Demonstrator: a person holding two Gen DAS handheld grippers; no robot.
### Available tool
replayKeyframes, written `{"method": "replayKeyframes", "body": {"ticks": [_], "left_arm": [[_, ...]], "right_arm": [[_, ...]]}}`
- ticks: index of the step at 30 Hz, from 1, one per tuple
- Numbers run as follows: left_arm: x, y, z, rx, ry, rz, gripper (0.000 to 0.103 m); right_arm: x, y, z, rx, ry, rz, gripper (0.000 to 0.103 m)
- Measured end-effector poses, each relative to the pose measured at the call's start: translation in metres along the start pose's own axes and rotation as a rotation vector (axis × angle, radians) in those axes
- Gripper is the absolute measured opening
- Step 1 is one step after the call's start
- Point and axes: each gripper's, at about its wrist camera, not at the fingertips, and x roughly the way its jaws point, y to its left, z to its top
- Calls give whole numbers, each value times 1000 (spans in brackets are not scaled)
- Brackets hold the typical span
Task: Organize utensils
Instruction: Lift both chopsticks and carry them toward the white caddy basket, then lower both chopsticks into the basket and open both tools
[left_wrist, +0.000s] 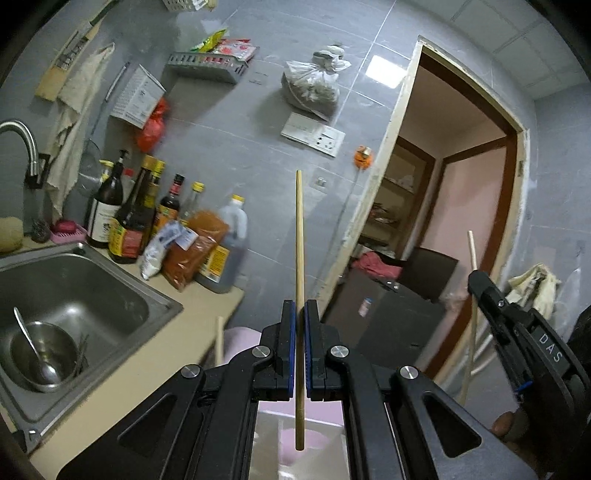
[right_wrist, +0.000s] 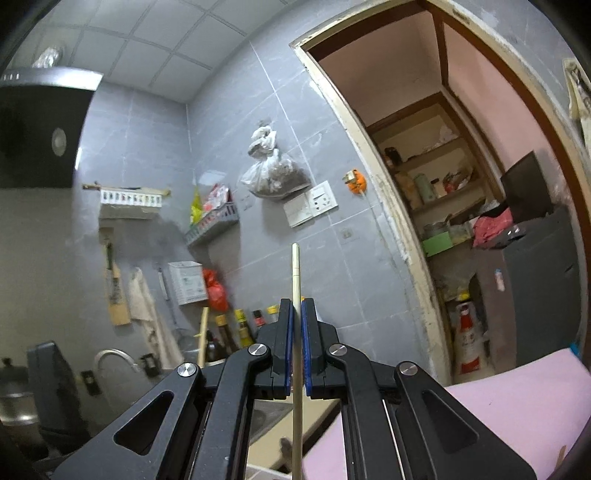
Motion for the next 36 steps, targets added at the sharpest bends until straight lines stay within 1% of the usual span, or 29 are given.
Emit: {"method": "replayKeyframes", "body": {"ticks": [6, 9, 11, 14, 17, 20, 21, 25, 28, 32, 36], "left_arm": [[9, 7, -23, 13, -8, 70, 2], [11, 8, -34, 16, -15, 93, 2], [11, 8, -38, 18, -18, 95, 2], [11, 9, -44, 19, -26, 107, 2], [11, 6, -49, 40, -8, 130, 2], [9, -2, -56, 91, 1, 168, 2], [9, -4, -58, 100, 9, 169, 2], [7, -8, -62, 127, 34, 178, 3], [5, -10, -65, 149, 67, 200, 3], [2, -11, -66, 149, 122, 226, 3], [-2, -8, -67, 112, 165, 203, 3]], "right_arm": [[4, 5, -18, -63, -25, -80, 3], [5, 10, -26, -101, -37, -112, 3], [6, 12, -31, -119, -42, -130, 3], [8, 15, -38, -138, -38, -140, 3], [10, 18, -45, -156, -12, -133, 3], [11, 22, -50, -195, 34, -114, 3], [11, 23, -51, -202, 44, -109, 3], [9, 26, -54, -213, 89, -90, 3], [6, 24, -54, -193, 119, -84, 3], [1, 24, -55, -193, 157, -74, 3], [-4, 26, -54, -191, 202, -70, 3]]}}
